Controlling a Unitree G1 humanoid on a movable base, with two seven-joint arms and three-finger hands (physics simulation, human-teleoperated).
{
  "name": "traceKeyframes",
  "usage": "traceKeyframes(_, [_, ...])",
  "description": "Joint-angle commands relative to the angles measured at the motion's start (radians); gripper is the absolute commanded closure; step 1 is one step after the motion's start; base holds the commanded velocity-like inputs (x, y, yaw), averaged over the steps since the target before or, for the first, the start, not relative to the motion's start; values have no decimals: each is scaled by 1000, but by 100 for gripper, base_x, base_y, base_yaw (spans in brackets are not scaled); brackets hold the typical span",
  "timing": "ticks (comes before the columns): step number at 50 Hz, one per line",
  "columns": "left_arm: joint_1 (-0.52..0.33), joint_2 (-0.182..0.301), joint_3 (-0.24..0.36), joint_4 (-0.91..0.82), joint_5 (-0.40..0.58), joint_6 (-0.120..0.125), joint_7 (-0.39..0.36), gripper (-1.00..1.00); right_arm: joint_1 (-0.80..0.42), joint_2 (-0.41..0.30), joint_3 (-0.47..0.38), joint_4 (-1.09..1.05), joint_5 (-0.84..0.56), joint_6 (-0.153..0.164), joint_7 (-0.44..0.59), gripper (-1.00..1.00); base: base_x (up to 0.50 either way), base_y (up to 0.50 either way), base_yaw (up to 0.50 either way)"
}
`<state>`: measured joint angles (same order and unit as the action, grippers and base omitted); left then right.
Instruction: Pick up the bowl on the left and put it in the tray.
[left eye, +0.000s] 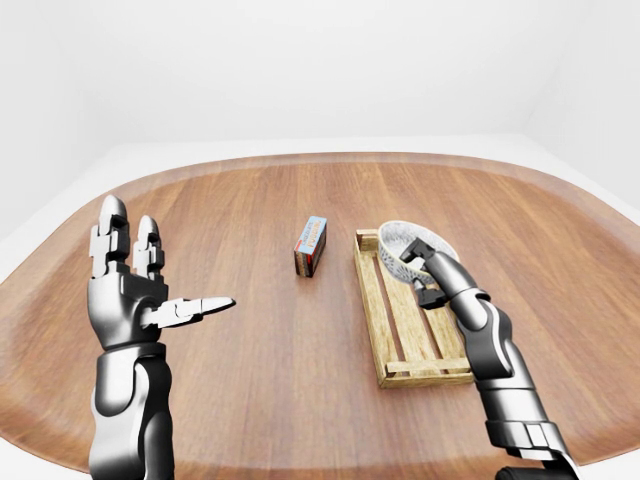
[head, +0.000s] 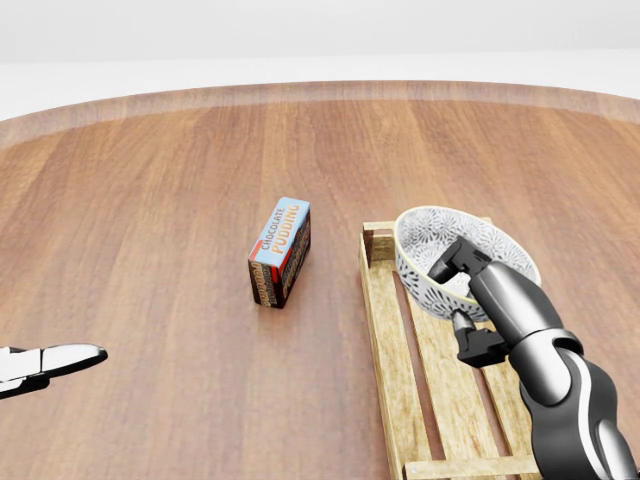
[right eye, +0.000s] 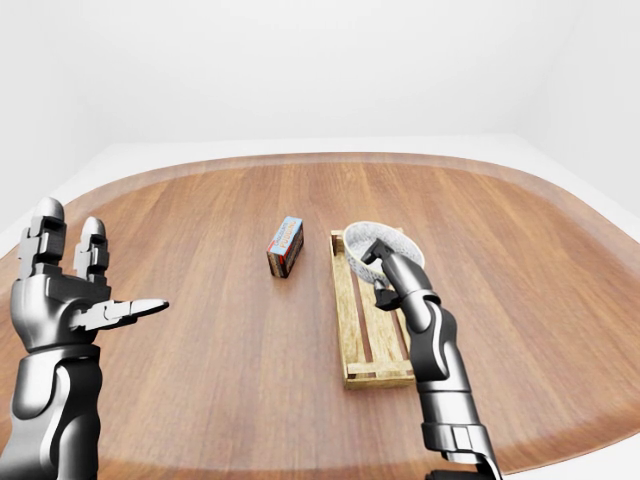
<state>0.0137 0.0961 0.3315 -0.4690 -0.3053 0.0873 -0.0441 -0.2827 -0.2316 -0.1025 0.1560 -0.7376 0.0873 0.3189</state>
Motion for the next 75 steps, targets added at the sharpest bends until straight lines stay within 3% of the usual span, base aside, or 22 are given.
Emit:
traceKeyframes(1, [-3,2,0,7,-1,0,-1,-100,-37,-4,12,94,-61,0,-67,100,0,0,0])
traceKeyframes(14, [-3,1,-7,9,1,0,2,-100,-52,-10,23,132,-124,0,-97,100,0,0,0])
traceKeyframes(55, [3,0,0,-3,-4,0,-2,-100,-150,-3,66,510,-100,0,-285,100,0,0,0])
traceKeyframes(75, [5,-2,1,-11,-7,0,-2,-100,-192,5,90,628,-83,0,-330,100,0,0,0])
